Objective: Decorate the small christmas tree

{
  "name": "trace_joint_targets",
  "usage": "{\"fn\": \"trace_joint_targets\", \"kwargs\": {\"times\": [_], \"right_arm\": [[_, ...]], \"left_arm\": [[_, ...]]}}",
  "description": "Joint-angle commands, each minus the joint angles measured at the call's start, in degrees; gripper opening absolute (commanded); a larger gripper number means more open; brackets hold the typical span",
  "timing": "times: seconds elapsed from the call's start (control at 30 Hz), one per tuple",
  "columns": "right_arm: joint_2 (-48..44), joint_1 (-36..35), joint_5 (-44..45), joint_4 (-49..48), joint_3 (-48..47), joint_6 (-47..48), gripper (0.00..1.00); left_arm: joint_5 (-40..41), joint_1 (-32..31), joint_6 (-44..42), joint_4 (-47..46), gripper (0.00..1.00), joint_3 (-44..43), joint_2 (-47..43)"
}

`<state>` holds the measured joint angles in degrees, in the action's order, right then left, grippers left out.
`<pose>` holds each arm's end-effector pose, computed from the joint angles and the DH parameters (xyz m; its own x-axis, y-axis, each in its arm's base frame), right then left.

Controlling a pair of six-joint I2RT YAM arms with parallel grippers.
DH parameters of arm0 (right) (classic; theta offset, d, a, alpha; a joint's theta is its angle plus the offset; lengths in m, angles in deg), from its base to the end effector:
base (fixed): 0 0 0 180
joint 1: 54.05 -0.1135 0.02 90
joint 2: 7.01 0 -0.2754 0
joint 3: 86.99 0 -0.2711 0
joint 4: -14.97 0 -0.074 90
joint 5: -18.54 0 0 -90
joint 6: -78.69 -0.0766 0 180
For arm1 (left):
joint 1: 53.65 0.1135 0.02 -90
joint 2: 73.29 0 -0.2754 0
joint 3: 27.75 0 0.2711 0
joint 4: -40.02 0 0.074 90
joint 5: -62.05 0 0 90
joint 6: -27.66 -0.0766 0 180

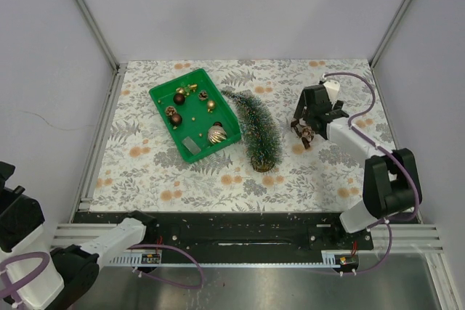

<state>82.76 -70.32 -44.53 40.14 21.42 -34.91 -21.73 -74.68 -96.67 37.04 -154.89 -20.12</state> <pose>0.3744 0.0731 0.2066 -0.5773 0.2033 -0.7908 0.3246 0.9458 0.0062 -0.0309 0.0208 0.7408 0.9392 0.2396 -0.2460 -0.2371 0.9707 0.0402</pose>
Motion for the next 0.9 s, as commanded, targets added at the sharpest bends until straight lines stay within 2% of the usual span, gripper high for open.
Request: {"fn": "trace_joint_targets", "kwargs": {"times": [0.0,0.1,0.17,0.23,0.37,0.53,0.63,0.8,0.87], "right_arm": [[-10.7,0.4,0.0,2.7,-5.3,-1.5,0.99],[-18.0,-0.4,-4.7,0.9,-8.2,0.2,0.99],[-21.5,-4.5,-5.1,-0.3,-11.5,4.8,0.99],[-22.8,-11.5,-4.2,-0.1,-17.5,10.1,0.99],[-22.8,-28.4,-1.1,-3.9,-23.4,21.2,0.99],[-15.2,-48.5,0.2,-6.8,-29.5,30.4,0.98],[-8.1,-52.1,-4.6,-4.8,-32.6,27.2,0.98],[0.4,-53.4,-13.8,-5.2,-31.5,21.6,0.98],[3.1,-53.9,-14.8,-4.6,-31.1,21.1,0.98]], "left_arm": [[-0.3,0.4,4.8,1.9,0.0,-7.9,5.5],[-1.3,0.6,6.9,3.6,0.0,-11.6,7.8],[-2.5,0.6,8.0,4.3,0.0,-12.0,8.5],[-3.7,0.6,8.8,5.1,0.0,-11.1,8.1],[-5.3,0.6,8.9,5.1,0.0,-7.5,7.0],[-6.0,0.6,7.9,4.3,0.0,-5.4,6.2],[-6.0,0.6,7.3,4.3,0.0,-5.7,6.4],[-6.0,0.6,6.1,4.3,0.0,-5.7,6.0],[-6.0,0.6,5.9,4.2,0.0,-5.2,5.6]]}}
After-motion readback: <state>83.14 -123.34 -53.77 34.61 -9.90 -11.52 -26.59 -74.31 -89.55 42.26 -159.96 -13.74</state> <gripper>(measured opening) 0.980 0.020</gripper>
